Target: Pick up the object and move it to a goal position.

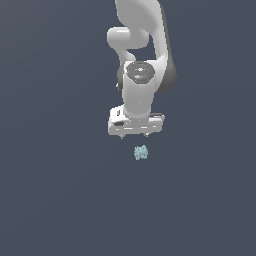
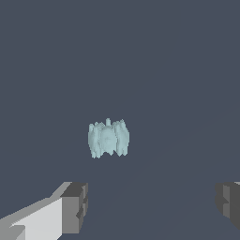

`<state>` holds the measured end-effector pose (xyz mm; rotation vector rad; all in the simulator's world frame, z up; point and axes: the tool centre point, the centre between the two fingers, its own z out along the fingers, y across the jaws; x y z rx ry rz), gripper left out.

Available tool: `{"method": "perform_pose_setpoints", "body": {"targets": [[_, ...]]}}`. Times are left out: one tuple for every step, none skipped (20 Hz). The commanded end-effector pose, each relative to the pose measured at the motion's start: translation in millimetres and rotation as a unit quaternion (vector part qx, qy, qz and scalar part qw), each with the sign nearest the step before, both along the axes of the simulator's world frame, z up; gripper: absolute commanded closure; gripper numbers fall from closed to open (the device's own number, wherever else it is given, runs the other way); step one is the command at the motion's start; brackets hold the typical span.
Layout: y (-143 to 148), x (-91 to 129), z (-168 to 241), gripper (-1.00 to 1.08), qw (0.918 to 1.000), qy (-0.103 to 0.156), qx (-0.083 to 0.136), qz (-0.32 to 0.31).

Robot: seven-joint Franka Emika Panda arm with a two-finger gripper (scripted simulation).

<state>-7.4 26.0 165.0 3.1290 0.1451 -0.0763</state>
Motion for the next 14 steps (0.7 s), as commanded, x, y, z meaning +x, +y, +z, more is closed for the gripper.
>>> {"method": "perform_pose_setpoints", "body": {"targets": [[-0.1,0.0,-0.1,-0.92,1.0000,0.000,0.000,0.000],[0.0,0.0,-0.3,-0.92,1.0000,0.000,0.000,-0.002],[0.2,0.1,-0.6,-0.92,1.0000,0.000,0.000,-0.004],[0.5,0.1,-1.0,-0.92,1.0000,0.000,0.000,-0.007],[0.8,0.2,-1.4,-0.92,0.9999,0.000,0.000,-0.011],[1.1,0.3,-2.0,-0.92,0.9999,0.000,0.000,-0.015],[1.5,0.4,-2.6,-0.92,0.9998,0.000,0.000,-0.020],[1.9,0.5,-3.3,-0.92,0.9997,-0.001,0.000,-0.026],[2.4,0.6,-4.1,-0.92,0.9995,-0.001,0.000,-0.032],[2.9,0.8,-5.0,-0.92,0.9993,-0.001,0.000,-0.039],[3.4,0.9,-5.9,-0.92,0.9989,-0.001,0.000,-0.046],[4.0,1.1,-6.9,-0.92,0.9985,-0.002,0.000,-0.054],[4.6,1.3,-8.0,-0.92,0.9980,-0.002,0.000,-0.062],[5.3,1.4,-9.2,-0.92,0.9974,-0.002,0.000,-0.072]]}}
